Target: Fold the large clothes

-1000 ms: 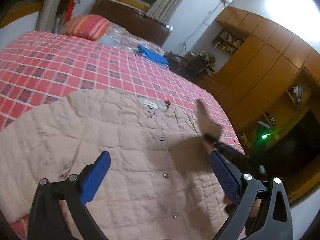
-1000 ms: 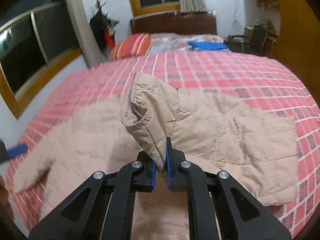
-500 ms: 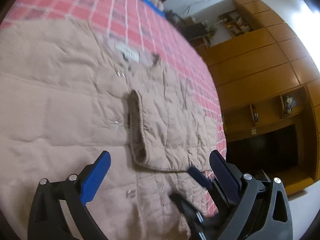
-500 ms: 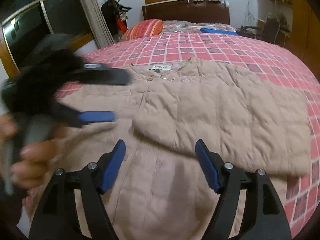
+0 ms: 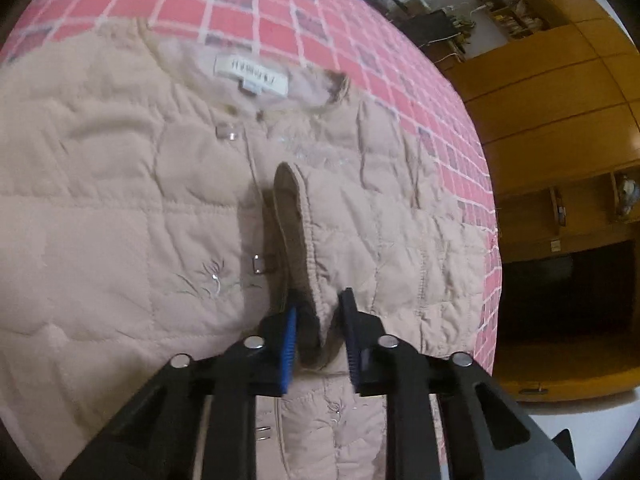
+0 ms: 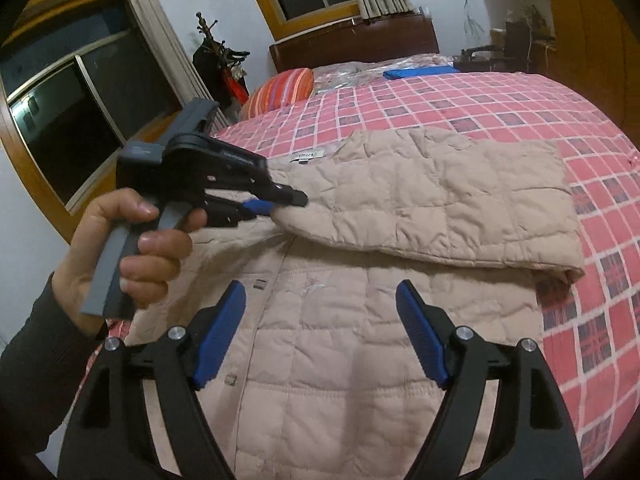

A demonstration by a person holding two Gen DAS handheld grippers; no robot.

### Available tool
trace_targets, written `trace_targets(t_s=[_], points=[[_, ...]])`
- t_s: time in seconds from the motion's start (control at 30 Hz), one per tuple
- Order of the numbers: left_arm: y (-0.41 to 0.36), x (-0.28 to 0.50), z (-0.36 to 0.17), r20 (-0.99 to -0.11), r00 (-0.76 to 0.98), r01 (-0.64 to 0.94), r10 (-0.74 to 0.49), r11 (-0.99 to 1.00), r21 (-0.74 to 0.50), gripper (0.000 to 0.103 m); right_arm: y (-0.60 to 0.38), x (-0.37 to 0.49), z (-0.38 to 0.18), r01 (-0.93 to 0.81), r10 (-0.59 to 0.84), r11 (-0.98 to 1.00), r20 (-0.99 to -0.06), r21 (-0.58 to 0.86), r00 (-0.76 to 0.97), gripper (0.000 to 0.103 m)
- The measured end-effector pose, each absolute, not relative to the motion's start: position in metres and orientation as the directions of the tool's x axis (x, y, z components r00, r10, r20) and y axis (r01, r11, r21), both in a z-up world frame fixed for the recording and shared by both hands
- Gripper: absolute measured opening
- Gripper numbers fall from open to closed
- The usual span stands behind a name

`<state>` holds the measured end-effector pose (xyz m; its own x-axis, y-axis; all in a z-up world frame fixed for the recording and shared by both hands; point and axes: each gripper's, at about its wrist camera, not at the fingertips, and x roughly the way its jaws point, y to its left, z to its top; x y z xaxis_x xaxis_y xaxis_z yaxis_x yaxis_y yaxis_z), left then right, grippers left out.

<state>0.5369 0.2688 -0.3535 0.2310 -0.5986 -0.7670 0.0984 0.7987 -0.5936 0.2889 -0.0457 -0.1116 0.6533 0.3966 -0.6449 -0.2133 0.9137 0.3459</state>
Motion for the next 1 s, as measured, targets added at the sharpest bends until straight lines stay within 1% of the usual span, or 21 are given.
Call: trace_targets(t_s=[0.17,0.23,0.37,0.43,0.5,0.53,0.57,0.6,0.63,0.77,0.87,0.9,0.93,0.97,1.0], points=[[0.296,0.525,-0.306,-0.739,0.318,0.175,-0.594,0.803,-0.57,0.013,-0.051,0.286,-0.116,-0.205,0.411,0.904,-0.637,0.374,0.652,0.078],[0.318,0.518,-0.281,-0.73,0.378,0.192,-0.57,0.819,-0.54,0.008,-0.051,0.285,-0.119,-0.206,0.422,0.899,-0.638,0.386,0.644,0.078],[0.361,0.507,-0.245,-0.707,0.463,0.191,-0.534,0.839,-0.509,0.008,-0.047,0.282,-0.119,-0.218,0.438,0.891,-0.633,0.398,0.638,0.078],[0.382,0.503,-0.239,-0.702,0.484,0.172,-0.523,0.843,-0.509,0.008,-0.046,0.283,-0.119,-0.22,0.44,0.89,-0.628,0.399,0.642,0.078],[0.391,0.503,-0.248,-0.699,0.461,0.147,-0.547,0.824,-0.548,0.008,-0.046,0.285,-0.12,-0.215,0.444,0.887,-0.623,0.41,0.643,0.079],[0.389,0.505,-0.257,-0.705,0.438,0.135,-0.558,0.816,-0.563,0.01,-0.047,0.287,-0.12,-0.213,0.447,0.884,-0.622,0.416,0.643,0.079],[0.384,0.508,-0.271,-0.697,0.404,0.121,-0.592,0.79,-0.601,0.014,-0.047,0.288,-0.121,-0.209,0.45,0.882,-0.621,0.423,0.642,0.079],[0.377,0.51,-0.287,-0.687,0.368,0.104,-0.626,0.762,-0.639,0.036,-0.046,0.289,-0.121,-0.204,0.45,0.881,-0.623,0.427,0.64,0.079],[0.366,0.513,-0.303,-0.683,0.331,0.097,-0.651,0.744,-0.661,0.049,-0.045,0.289,-0.121,-0.202,0.45,0.881,-0.625,0.428,0.638,0.079],[0.318,0.524,-0.364,-0.727,0.202,0.062,-0.656,0.75,-0.659,0.05,-0.046,0.283,-0.117,-0.202,0.439,0.887,-0.625,0.414,0.646,0.081],[0.299,0.533,-0.384,-0.719,0.163,0.044,-0.676,0.733,-0.679,0.051,-0.055,0.28,-0.115,-0.183,0.424,0.892,-0.623,0.414,0.658,0.083],[0.295,0.535,-0.384,-0.719,0.166,0.05,-0.675,0.734,-0.677,0.051,-0.058,0.28,-0.115,-0.173,0.421,0.892,-0.624,0.419,0.658,0.083],[0.292,0.537,-0.383,-0.724,0.176,0.054,-0.667,0.74,-0.67,0.049,-0.06,0.28,-0.115,-0.167,0.419,0.891,-0.624,0.421,0.659,0.083],[0.291,0.539,-0.381,-0.733,0.184,0.054,-0.655,0.751,-0.658,0.044,-0.063,0.281,-0.116,-0.161,0.417,0.891,-0.625,0.425,0.66,0.083],[0.289,0.54,-0.381,-0.742,0.187,0.056,-0.643,0.761,-0.646,0.02,-0.064,0.281,-0.116,-0.157,0.417,0.89,-0.627,0.428,0.658,0.083]])
